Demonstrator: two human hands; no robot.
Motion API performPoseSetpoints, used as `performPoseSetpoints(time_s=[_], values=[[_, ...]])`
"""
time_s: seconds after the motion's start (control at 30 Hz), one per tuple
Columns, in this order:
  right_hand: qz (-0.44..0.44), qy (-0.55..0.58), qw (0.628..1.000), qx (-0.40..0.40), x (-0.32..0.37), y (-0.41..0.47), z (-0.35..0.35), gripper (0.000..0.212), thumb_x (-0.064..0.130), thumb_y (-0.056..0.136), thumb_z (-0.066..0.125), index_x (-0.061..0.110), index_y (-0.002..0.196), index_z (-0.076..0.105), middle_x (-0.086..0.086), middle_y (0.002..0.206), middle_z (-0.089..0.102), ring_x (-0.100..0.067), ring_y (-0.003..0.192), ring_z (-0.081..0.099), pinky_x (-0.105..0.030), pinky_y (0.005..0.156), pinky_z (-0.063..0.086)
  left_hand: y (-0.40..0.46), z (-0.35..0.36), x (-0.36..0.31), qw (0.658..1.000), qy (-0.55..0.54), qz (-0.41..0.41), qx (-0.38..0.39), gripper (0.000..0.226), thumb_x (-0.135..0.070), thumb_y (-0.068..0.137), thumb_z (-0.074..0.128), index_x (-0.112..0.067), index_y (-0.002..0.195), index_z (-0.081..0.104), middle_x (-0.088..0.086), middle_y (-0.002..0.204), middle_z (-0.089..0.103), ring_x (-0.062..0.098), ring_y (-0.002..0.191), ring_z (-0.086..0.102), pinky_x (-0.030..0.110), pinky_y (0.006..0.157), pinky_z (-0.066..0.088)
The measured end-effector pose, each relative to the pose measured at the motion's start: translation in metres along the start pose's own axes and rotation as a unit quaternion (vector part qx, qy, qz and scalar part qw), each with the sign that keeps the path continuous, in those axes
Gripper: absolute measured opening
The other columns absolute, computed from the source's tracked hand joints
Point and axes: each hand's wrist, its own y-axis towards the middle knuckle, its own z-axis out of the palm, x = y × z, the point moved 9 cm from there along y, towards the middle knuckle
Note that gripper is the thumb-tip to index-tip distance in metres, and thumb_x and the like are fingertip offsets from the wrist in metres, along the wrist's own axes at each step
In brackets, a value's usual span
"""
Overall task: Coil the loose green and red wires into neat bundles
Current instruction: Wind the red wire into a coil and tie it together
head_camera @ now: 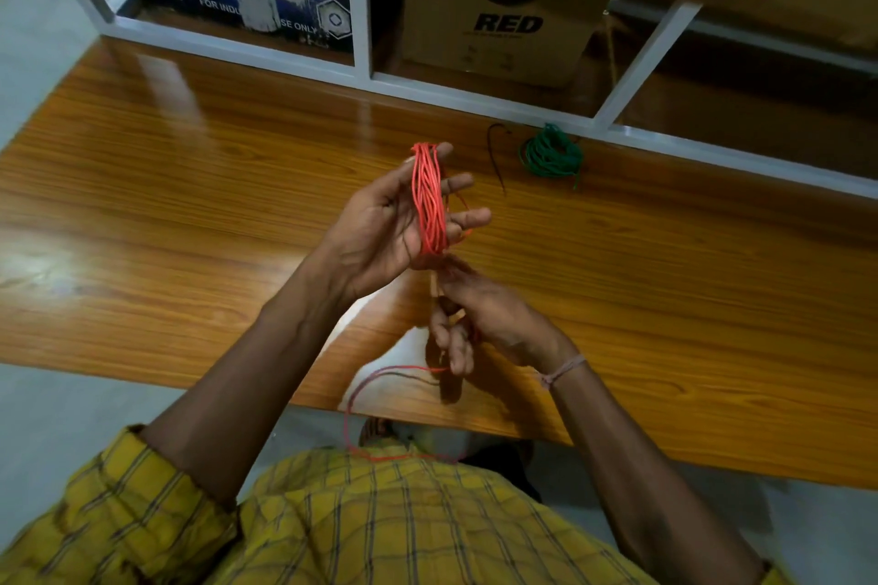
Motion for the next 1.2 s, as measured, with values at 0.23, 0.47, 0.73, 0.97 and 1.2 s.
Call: performPoseSetpoints(time_s=[0.23, 0.47, 0.73, 0.97, 1.2], values=[[0.058, -0.119, 0.989, 0.06, 0.001, -0.011, 0.019, 0.034, 0.014, 0.113, 0.044, 0.015, 0.145, 0.034, -0.022, 0.079, 0.065, -0.029, 0.052, 0.069, -0.033, 0.049, 0.058, 0.012, -0.029, -0.001, 0.996, 0.02, 0.049, -0.078, 0.045, -0.033, 0.116, 0.033, -0.018, 0.158, 0.038, 0.018, 0.142, 0.05, 0.047, 0.106, 0.075, 0.032, 0.069, 0.067], [-0.01, -0.151, 0.978, 0.144, 0.031, -0.038, 0.025, 0.027, 0.003, 0.108, 0.056, -0.005, 0.133, 0.053, -0.035, 0.09, 0.072, -0.045, 0.079, 0.069, -0.039, 0.07, 0.059, 0.006, -0.055, -0.017, 0.919, 0.349, 0.089, -0.158, 0.048, -0.036, 0.117, 0.032, -0.03, 0.164, 0.022, 0.004, 0.154, 0.05, 0.04, 0.105, 0.078, 0.043, 0.081, 0.066], [-0.133, -0.088, 0.984, 0.084, 0.1, -0.052, -0.024, 0.023, 0.006, 0.105, 0.055, -0.007, 0.123, 0.061, -0.004, 0.056, 0.05, -0.013, 0.041, 0.044, -0.031, 0.048, 0.05, -0.011, -0.058, -0.002, 0.871, 0.482, -0.013, -0.091, 0.046, -0.035, 0.116, 0.037, -0.031, 0.162, 0.032, 0.024, 0.13, 0.064, 0.03, 0.09, 0.078, 0.042, 0.079, 0.066], [-0.175, 0.047, 0.983, -0.027, 0.123, -0.022, -0.084, 0.017, 0.01, 0.106, 0.05, 0.002, 0.099, 0.064, 0.006, 0.052, 0.036, -0.009, 0.042, 0.02, -0.024, 0.042, 0.031, -0.028, -0.034, 0.02, 0.909, 0.407, -0.089, 0.003, 0.047, -0.042, 0.109, 0.04, -0.025, 0.153, 0.048, 0.017, 0.139, 0.062, 0.029, 0.082, 0.068, 0.034, 0.064, 0.053], [-0.162, -0.064, 0.964, -0.199, 0.104, 0.008, -0.134, 0.013, 0.017, 0.105, 0.061, 0.014, 0.094, 0.067, 0.003, 0.062, 0.042, -0.01, 0.053, 0.038, -0.025, 0.047, 0.034, -0.035, -0.017, 0.025, 0.945, 0.3, -0.087, 0.098, 0.051, -0.03, 0.113, 0.029, -0.013, 0.159, 0.041, 0.033, 0.147, 0.05, 0.03, 0.076, 0.065, 0.031, 0.06, 0.05]])
